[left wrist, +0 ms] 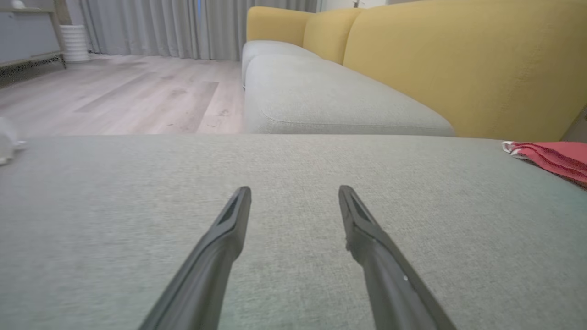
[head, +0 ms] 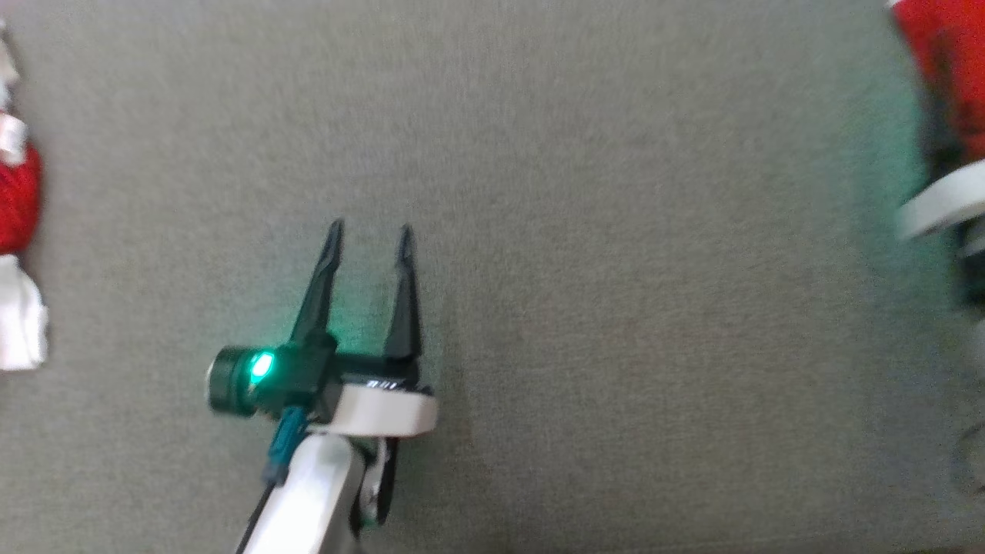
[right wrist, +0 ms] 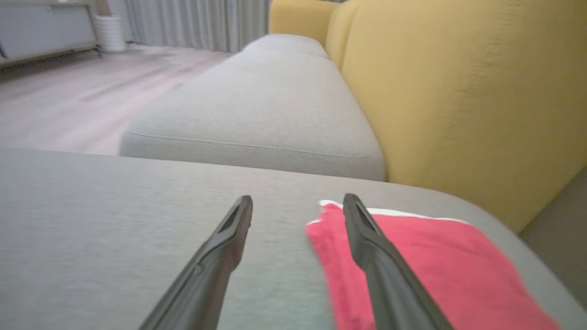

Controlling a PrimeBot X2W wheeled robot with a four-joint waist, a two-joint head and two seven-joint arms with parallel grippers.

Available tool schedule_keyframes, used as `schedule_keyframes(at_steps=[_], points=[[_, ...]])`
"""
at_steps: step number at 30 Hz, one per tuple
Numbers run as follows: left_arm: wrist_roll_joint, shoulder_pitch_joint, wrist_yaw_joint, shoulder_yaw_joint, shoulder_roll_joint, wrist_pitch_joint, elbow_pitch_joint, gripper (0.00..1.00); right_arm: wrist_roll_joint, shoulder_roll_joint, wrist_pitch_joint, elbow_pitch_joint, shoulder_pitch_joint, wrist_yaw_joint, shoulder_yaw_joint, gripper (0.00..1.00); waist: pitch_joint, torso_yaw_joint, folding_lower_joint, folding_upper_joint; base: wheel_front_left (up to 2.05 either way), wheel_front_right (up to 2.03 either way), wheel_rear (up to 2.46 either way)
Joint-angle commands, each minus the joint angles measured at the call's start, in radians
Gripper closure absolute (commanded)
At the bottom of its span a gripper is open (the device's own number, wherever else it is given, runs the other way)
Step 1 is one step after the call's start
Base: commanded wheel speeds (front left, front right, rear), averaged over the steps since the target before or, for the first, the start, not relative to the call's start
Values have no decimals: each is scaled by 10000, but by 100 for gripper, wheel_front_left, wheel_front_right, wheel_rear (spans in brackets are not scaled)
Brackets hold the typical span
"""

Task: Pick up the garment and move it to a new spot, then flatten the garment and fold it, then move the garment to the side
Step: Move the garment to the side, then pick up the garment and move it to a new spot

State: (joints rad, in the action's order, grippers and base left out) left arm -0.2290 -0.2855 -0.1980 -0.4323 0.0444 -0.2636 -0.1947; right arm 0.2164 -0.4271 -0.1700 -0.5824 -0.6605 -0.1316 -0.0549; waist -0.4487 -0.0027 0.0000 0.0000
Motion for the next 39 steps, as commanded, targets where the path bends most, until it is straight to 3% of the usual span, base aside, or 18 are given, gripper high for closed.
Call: schedule_keyframes(at_steps=[1, 9, 16, 24, 39], points=[[43, 237, -10, 513, 58, 18, 227, 0, 251, 323, -272, 403, 523, 9, -436, 0, 1212, -150, 0, 0, 0, 0, 0], [382, 1453, -50, 1481, 75, 18, 392, 0, 1012, 2328, -903, 796, 2371, 9, -1712, 0, 3289, -102, 0, 0, 0, 0, 0], [492, 2947, 117, 1773, 70, 18, 844, 0, 570, 3345, -915, 2870, 4979, 9, -1570, 0, 4486, -83, 0, 0, 0, 0, 0], [402, 4112, 85, 1808, 62, 18, 1803, 0, 699, 3468, -916, 3438, 6730, 9, -1278, 0, 5033, -160, 0, 0, 0, 0, 0], [315, 4550, 108, 1979, 59, 18, 1754, 0, 866, 3377, -917, 3393, 7179, 9, -1303, 0, 5343, -274, 0, 0, 0, 0, 0]])
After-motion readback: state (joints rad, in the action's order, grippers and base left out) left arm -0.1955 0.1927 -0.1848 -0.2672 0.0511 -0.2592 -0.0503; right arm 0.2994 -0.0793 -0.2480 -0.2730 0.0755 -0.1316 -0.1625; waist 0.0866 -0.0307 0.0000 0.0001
